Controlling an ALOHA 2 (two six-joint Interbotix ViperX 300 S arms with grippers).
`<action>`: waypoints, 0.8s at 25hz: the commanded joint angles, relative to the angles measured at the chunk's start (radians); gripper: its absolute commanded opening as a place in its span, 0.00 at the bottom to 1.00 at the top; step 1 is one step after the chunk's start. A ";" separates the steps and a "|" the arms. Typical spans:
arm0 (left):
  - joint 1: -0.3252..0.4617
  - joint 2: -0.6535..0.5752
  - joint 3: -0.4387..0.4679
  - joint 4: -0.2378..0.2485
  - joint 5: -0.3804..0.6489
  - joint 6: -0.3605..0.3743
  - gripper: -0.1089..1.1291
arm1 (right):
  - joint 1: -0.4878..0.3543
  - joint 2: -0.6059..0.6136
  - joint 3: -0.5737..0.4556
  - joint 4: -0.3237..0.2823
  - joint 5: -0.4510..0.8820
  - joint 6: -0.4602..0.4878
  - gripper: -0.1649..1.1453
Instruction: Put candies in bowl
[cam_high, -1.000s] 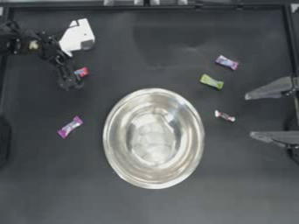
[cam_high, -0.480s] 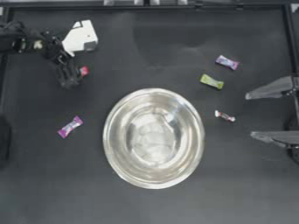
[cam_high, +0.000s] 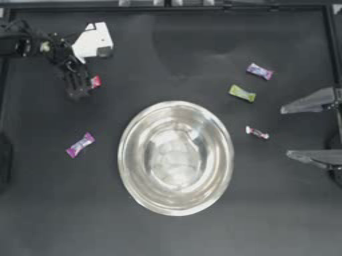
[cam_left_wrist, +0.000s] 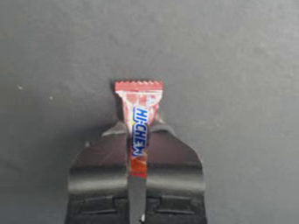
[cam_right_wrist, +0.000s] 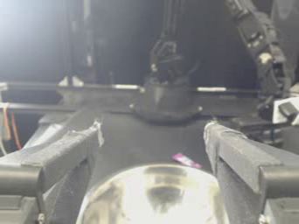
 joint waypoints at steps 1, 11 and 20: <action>-0.006 -0.089 -0.011 -0.003 0.003 0.018 0.13 | 0.000 0.006 -0.009 0.003 -0.009 0.000 0.89; -0.130 -0.319 -0.107 -0.048 0.057 0.014 0.13 | 0.000 0.006 -0.009 0.002 -0.008 0.000 0.89; -0.362 -0.319 -0.239 -0.080 0.057 0.008 0.13 | -0.002 0.006 -0.011 0.002 -0.008 0.000 0.89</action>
